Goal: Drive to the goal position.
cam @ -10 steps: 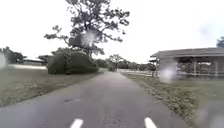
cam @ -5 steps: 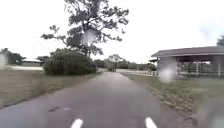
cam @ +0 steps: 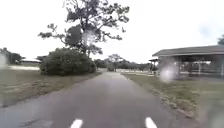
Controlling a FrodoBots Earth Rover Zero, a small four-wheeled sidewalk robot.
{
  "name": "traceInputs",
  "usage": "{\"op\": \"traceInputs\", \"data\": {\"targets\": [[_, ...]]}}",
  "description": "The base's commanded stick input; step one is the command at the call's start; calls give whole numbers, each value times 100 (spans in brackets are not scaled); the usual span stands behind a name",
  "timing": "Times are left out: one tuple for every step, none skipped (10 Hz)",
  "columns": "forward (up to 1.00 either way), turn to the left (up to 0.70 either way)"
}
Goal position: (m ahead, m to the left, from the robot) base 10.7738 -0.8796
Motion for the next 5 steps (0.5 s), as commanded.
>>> {"op": "traceInputs", "data": {"targets": [[85,0],[85,0],[85,0],[85,0],[85,0]]}}
